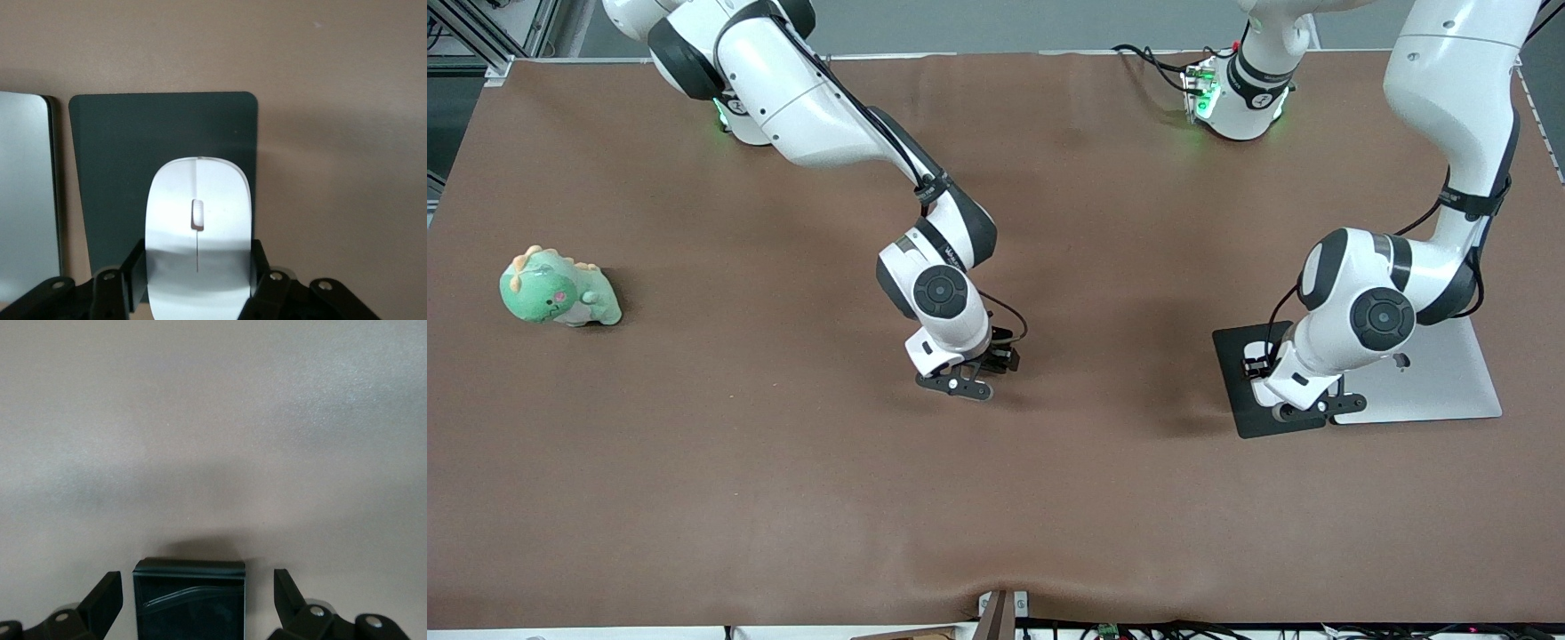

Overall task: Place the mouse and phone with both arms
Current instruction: 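Carry the mouse over the pad while the right gripper lifts the phone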

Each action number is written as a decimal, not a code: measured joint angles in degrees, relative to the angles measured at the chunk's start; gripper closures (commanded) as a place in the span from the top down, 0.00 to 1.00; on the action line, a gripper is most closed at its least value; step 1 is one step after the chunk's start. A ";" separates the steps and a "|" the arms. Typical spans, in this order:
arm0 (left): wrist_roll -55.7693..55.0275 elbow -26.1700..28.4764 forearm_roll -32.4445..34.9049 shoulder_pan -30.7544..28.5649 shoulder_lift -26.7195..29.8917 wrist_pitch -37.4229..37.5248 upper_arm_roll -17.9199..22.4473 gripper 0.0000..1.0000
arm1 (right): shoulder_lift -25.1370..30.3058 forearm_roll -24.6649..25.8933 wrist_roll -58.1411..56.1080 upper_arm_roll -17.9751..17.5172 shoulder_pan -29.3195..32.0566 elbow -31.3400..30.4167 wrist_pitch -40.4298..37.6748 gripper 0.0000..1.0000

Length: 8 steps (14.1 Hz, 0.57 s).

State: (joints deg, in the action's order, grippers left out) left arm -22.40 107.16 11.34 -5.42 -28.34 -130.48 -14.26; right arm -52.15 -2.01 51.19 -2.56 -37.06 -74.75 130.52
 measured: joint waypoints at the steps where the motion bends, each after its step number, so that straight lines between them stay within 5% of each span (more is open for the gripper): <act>1: 0.00 0.70 0.00 -0.49 -0.52 -1.93 0.01 0.46 | -0.24 0.00 0.05 0.58 -0.49 0.07 0.25 1.00; 8: 0.00 4.67 0.00 -1.85 -1.93 -9.29 0.13 0.46 | -1.71 0.01 1.76 1.31 -1.67 0.37 3.06 1.00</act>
State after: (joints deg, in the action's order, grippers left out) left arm -22.40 111.82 11.34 -7.28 -30.27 -139.77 -14.14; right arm -53.86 -2.01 52.95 -1.25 -38.73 -74.38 133.59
